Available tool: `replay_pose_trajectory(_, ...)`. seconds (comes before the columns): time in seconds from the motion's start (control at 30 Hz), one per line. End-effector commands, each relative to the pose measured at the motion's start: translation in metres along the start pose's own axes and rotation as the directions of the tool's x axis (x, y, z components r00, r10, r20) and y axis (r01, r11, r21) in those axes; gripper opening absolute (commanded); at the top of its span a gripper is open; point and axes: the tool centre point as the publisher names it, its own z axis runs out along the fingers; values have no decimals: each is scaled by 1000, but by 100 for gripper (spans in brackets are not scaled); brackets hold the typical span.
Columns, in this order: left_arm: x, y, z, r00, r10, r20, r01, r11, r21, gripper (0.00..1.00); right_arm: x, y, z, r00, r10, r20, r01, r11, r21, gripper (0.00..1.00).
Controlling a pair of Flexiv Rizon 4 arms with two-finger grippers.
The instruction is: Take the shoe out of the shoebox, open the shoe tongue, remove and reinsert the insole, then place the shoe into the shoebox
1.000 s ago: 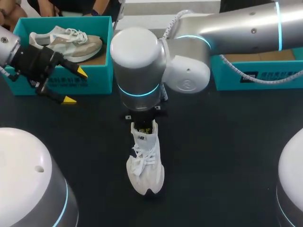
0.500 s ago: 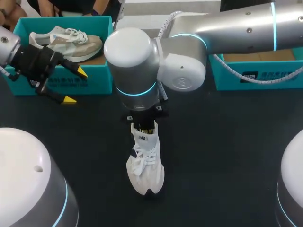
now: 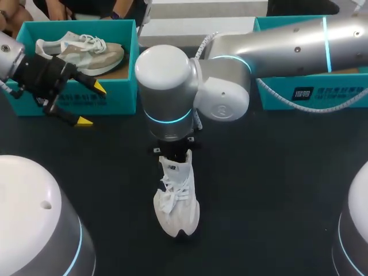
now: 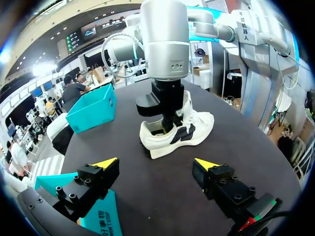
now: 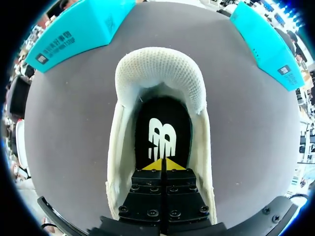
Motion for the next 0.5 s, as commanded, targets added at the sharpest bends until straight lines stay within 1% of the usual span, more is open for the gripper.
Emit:
replay_pose_trajectory(0.03, 0, 0, 0, 1000, 0, -2, 0, 1000, -3, 100, 1, 0, 4, 1000, 3, 9, -3, 1000, -3, 0)
replay_pose_trajectory(0.13, 0, 0, 0, 1000, 0, -2, 0, 1000, -3, 100, 0, -1, -7, 999, 16, 31, -15, 999, -28, 0)
replay_pose_trajectory(0.27, 0, 0, 0, 1000, 0, -2, 0, 1000, -3, 100, -5, 7, -16, 998, 25, 53, -22, 998, -65, 0)
replay_pose_trajectory(0.4, 0, 0, 0, 1000, 0, -2, 0, 1000, -3, 100, -6, 20, -16, 998, 21, 60, -14, 994, -112, 0)
replay_pose_trajectory(0.5, 0, 0, 0, 1000, 0, -2, 0, 1000, -3, 100, -6, 32, -9, 996, 5, 86, 8, 989, -147, 0)
